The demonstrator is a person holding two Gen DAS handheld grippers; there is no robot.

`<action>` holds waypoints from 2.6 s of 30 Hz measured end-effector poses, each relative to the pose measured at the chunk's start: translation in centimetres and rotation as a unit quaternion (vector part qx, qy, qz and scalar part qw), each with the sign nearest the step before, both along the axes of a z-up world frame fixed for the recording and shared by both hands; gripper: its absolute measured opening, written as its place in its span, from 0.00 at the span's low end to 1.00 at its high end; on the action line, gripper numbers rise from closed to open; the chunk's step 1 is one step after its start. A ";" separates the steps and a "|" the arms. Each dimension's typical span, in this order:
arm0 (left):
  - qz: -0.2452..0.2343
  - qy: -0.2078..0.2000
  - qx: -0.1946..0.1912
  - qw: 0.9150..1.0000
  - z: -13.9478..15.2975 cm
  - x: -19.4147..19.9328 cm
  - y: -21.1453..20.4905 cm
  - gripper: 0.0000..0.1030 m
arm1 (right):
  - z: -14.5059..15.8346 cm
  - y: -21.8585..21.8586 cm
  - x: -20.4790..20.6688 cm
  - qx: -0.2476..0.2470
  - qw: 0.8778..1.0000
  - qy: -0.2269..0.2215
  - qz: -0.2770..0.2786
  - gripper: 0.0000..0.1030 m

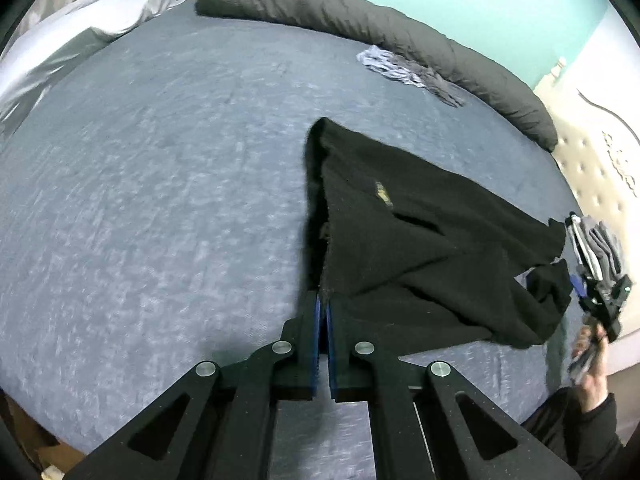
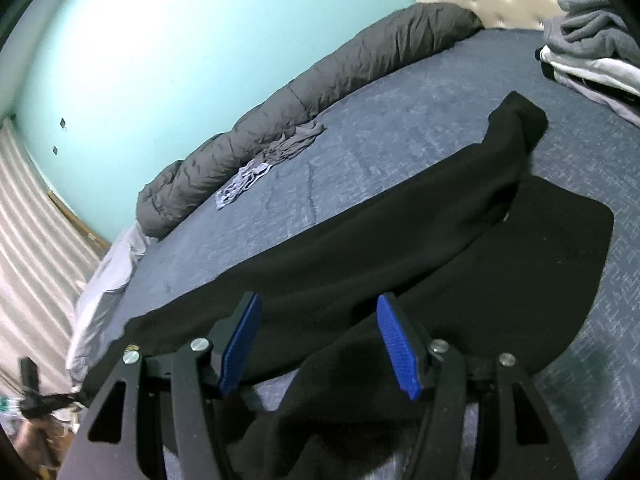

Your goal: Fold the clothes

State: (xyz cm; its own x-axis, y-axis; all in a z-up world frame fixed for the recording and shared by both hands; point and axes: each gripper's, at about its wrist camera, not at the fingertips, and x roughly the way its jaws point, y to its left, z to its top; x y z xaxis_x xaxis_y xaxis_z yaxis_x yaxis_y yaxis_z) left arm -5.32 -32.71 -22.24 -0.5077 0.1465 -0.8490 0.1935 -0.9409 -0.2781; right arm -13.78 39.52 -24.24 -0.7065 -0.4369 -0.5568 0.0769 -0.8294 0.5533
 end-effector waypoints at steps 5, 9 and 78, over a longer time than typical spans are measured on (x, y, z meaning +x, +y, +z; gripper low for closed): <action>0.027 -0.010 0.014 0.999 -2.9 0.9 -1.4 0.03 | 2.1 4.6 0.4 0.056 0.998 -0.011 -0.002 0.60; 0.029 -0.023 0.031 0.999 -4.7 1.0 -1.2 0.03 | 1.9 9.0 0.8 0.090 0.995 -0.038 -0.020 0.68; 0.040 -0.034 0.037 0.998 -6.6 -0.1 -0.2 0.20 | 0.7 27.2 1.3 0.200 0.965 -0.117 -0.121 0.51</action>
State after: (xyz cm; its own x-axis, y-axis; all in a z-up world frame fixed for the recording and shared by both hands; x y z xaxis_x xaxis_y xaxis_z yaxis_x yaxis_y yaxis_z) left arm -5.43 -32.96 -28.83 -0.4625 0.1702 -0.8701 0.2885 -0.8991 -0.3293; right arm -12.52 66.68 -23.51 -0.5955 0.0080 -0.8033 -0.2340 -0.9583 0.1639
